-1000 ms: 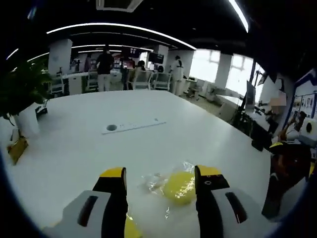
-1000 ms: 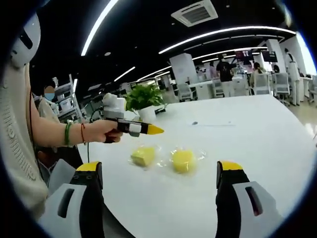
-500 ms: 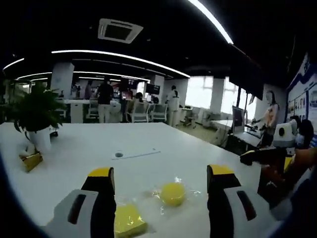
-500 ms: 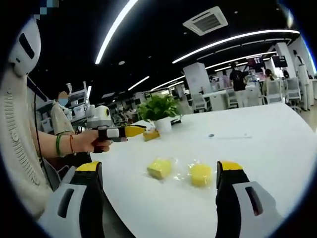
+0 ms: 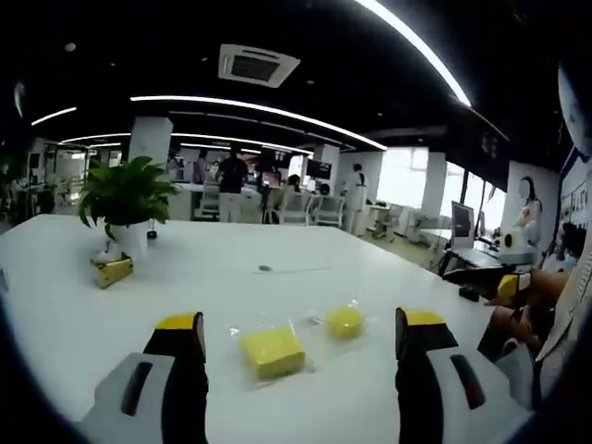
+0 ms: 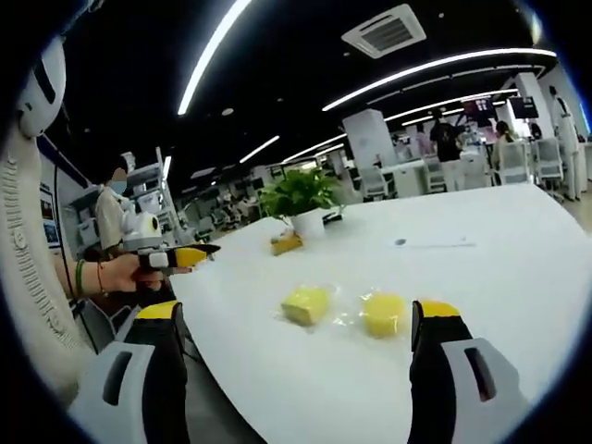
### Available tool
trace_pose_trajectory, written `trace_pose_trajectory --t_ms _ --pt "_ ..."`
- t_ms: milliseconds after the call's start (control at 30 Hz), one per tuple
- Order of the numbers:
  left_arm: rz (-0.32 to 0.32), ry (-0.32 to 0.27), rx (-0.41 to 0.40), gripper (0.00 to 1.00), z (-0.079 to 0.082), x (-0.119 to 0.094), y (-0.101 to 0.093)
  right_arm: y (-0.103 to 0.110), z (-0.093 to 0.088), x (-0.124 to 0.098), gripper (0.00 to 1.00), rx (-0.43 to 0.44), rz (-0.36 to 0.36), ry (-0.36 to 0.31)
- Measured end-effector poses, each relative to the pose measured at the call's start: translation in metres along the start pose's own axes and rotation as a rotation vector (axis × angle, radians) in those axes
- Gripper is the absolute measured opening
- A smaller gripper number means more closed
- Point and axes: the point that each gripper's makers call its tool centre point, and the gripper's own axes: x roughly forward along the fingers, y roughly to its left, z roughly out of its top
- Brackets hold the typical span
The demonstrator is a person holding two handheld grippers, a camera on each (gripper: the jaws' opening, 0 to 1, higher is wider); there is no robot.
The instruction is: Compare the silicone blocks by pressing each to a similar depth, holding the contact briefly, and releasing to observe deformation and rebound differences across the visible hardness samples.
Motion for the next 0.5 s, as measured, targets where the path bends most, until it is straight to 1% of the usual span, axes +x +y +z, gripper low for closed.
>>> trace_pose_trajectory --t_ms 67,100,167,267,500 --pt "-0.004 0.006 0.027 0.86 -0.002 -0.005 -0.001 -0.001 -0.002 -0.001 0.96 0.001 -0.010 0.002" --pt "0.005 0.025 0.032 0.86 -0.006 -0.007 0.000 -0.001 -0.003 -0.002 0.96 0.002 -0.012 0.003" --pt "-0.006 0.017 0.021 0.86 -0.007 -0.013 -0.002 -0.001 -0.007 -0.003 0.96 0.002 -0.016 0.009" --pt "0.003 0.028 0.013 0.86 -0.011 -0.015 -0.001 -0.002 -0.013 -0.005 0.95 0.009 -0.022 0.011" --pt "0.013 0.039 0.011 0.85 -0.015 -0.016 0.001 0.000 -0.018 -0.007 0.95 0.024 -0.035 0.008"
